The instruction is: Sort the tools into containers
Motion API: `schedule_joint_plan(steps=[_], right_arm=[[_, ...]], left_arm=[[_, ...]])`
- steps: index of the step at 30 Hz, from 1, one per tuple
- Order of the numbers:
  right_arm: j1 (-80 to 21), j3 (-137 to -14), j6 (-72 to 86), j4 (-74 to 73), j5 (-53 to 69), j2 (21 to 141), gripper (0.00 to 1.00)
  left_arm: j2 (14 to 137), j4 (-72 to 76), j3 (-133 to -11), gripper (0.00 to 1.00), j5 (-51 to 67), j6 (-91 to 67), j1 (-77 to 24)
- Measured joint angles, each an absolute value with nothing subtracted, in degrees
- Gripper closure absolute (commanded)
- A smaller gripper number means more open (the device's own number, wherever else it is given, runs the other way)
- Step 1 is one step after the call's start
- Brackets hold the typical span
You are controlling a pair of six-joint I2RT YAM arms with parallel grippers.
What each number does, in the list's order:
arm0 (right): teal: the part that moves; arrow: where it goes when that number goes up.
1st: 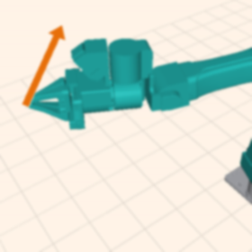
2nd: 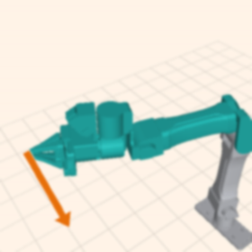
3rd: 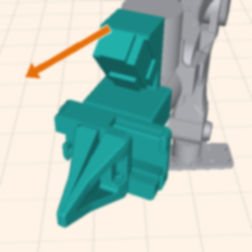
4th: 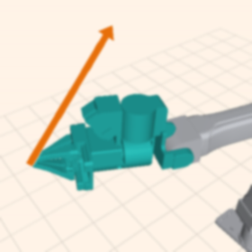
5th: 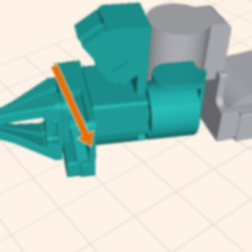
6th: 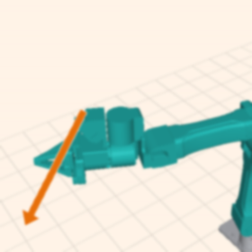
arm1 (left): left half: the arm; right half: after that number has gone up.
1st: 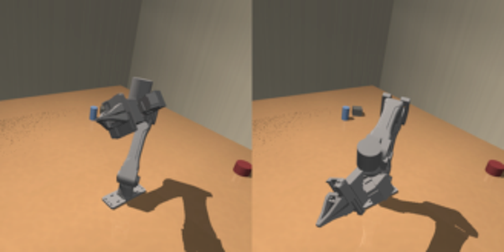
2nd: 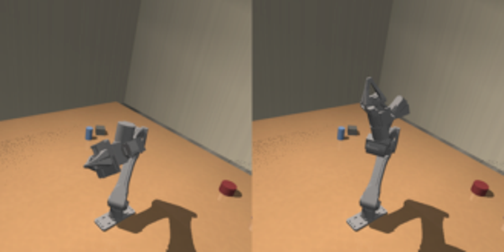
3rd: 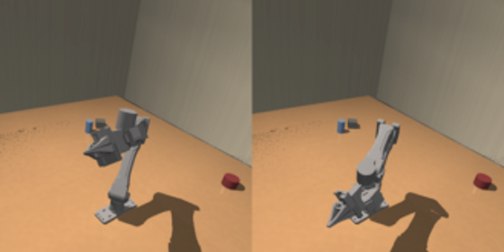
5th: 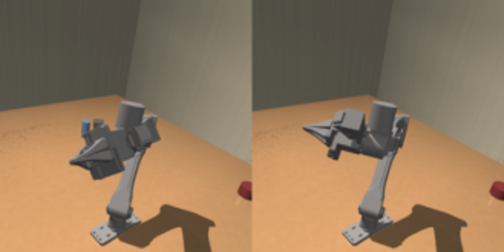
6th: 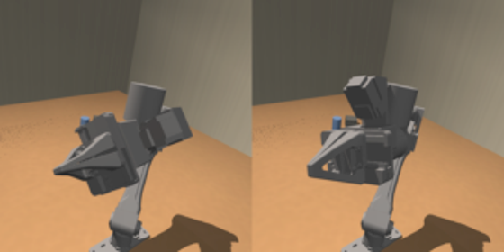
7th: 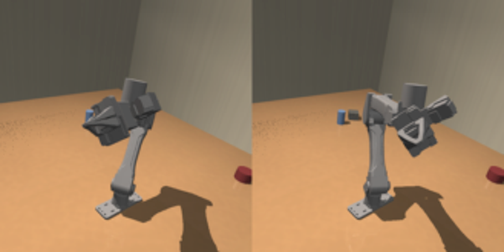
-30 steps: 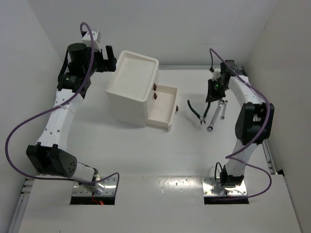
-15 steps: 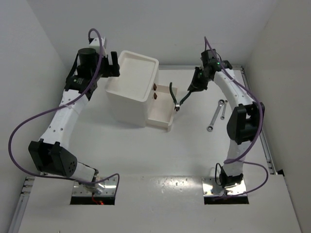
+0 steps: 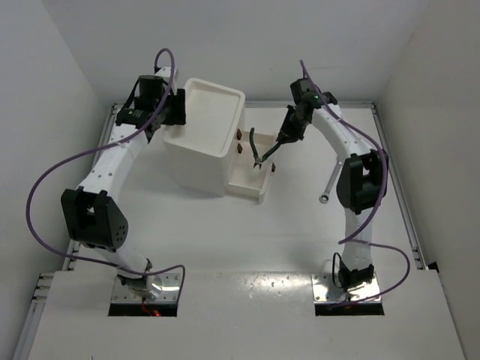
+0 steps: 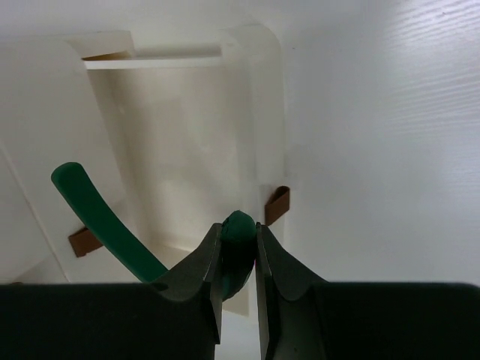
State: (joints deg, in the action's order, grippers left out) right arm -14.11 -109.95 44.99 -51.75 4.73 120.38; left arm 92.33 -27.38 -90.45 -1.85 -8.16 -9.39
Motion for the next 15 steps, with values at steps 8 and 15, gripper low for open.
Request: schedule_joint_plan(steps=[8,15], right_arm=[[-18.6,-113.3,47.3,-52.4,-0.7,121.1,1.0],[-19.5,-113.3,49.6,-54.3,-3.7,123.7,1.0]], left_arm=[[94.5,-29.1,-92.0,0.87,0.4,-6.2,-9.3],[94.5,-29.3,-92.1,1.0,0.2,-6.4,-9.4]])
